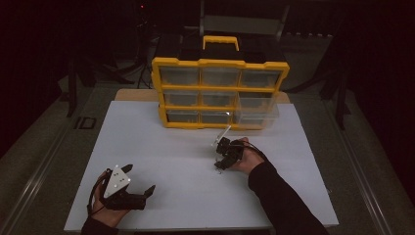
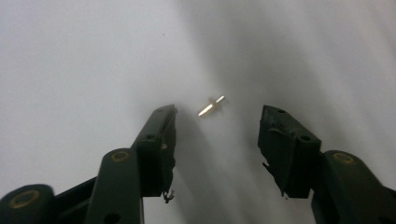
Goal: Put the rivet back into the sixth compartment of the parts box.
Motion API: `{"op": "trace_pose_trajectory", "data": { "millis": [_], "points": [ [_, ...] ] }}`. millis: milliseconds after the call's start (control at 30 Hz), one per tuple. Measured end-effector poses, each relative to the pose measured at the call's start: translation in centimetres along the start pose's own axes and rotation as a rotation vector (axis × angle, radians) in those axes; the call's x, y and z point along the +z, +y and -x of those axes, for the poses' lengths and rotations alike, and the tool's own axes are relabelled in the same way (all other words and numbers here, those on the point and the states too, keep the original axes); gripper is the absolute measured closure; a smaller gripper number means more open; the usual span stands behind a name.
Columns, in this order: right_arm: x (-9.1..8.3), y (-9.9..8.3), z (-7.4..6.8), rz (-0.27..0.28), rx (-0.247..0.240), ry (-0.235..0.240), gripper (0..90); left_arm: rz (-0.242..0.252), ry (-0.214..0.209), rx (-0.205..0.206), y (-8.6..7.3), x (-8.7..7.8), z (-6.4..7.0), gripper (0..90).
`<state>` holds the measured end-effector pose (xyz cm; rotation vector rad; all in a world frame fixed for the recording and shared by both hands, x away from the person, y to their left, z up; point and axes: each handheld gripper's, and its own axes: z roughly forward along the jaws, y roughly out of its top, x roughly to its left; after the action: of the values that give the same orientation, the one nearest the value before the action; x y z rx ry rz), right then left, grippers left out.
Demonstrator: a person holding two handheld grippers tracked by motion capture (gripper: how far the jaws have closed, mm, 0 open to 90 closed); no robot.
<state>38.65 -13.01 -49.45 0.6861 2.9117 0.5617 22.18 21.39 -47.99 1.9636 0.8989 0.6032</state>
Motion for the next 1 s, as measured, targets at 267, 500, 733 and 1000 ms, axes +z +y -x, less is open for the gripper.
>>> {"op": "trace_pose_trajectory", "data": {
  "millis": [267,500,733,1000],
  "points": [
    [-0.1,0.2,0.0,0.004,0.000,0.016,52.4,-0.003,-0.002,0.002,0.0,0.1,0.0,0.8],
    [0.3,1.0,-0.2,-0.016,-0.006,0.037,62.0,-0.003,-0.003,0.003,0.0,0.0,0.0,0.9],
    [0.4,2.1,-0.5,-0.083,-0.038,0.021,71.5,-0.004,-0.006,0.003,0.0,0.1,0.1,0.9],
    [0.6,3.1,-0.3,-0.140,-0.043,0.039,81.5,-0.009,-0.009,0.009,0.0,0.2,0.2,1.0]
  ]
}}
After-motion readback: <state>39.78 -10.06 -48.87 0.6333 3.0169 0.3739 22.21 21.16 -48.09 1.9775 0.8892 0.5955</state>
